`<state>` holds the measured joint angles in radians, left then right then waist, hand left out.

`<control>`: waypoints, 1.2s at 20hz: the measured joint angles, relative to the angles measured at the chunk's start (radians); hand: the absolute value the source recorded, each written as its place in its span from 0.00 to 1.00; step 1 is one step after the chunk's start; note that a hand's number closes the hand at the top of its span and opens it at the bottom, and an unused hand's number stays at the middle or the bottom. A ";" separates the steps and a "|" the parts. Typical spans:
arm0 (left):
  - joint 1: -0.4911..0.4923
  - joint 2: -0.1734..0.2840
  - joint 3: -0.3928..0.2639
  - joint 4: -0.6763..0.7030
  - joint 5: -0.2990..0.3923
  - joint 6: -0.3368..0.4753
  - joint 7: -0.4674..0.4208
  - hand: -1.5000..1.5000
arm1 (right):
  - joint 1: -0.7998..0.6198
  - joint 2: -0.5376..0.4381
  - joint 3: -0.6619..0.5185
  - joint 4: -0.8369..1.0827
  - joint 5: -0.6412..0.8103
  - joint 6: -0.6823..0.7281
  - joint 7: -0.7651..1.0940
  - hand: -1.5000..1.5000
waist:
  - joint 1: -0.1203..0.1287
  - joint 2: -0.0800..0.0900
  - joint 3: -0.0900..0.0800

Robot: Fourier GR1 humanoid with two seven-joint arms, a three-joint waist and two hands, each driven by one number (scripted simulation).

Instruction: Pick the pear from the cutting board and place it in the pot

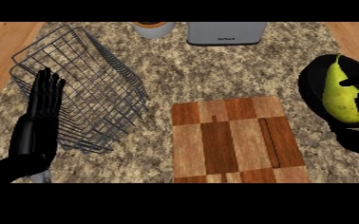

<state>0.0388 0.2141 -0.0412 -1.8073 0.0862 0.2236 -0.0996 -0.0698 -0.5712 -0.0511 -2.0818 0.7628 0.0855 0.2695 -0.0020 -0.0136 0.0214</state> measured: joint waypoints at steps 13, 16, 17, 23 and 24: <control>-0.025 -0.024 -0.006 -0.001 -0.022 -0.014 0.017 0.50 | -0.148 -0.115 -0.169 0.558 -0.114 -0.015 -0.318 1.00 | 0.025 0.007 0.000; -0.029 -0.030 -0.009 0.001 -0.024 -0.020 0.019 0.50 | -0.180 -0.131 -0.157 0.679 -0.101 -0.007 -0.369 1.00 | 0.031 0.009 0.000; -0.027 -0.034 -0.013 0.001 -0.030 -0.019 0.014 0.50 | -0.191 -0.130 -0.154 0.720 -0.094 -0.012 -0.381 1.00 | 0.033 0.009 0.000; -0.031 -0.046 -0.019 -0.007 -0.035 -0.027 0.020 0.50 | -0.260 -0.144 -0.151 0.977 -0.054 -0.002 -0.392 0.00 | 0.043 0.013 0.000; -0.035 -0.047 -0.019 -0.006 -0.038 -0.027 0.023 0.50 | -0.274 -0.145 -0.151 1.019 -0.046 0.000 -0.386 0.00 | 0.043 0.014 0.000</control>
<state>0.0036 0.1667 -0.0598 -1.8133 0.0479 0.1965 -0.0764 -0.3434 -0.7159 -0.2020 -1.0631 0.7166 0.0850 -0.1168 0.0412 0.0000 0.0210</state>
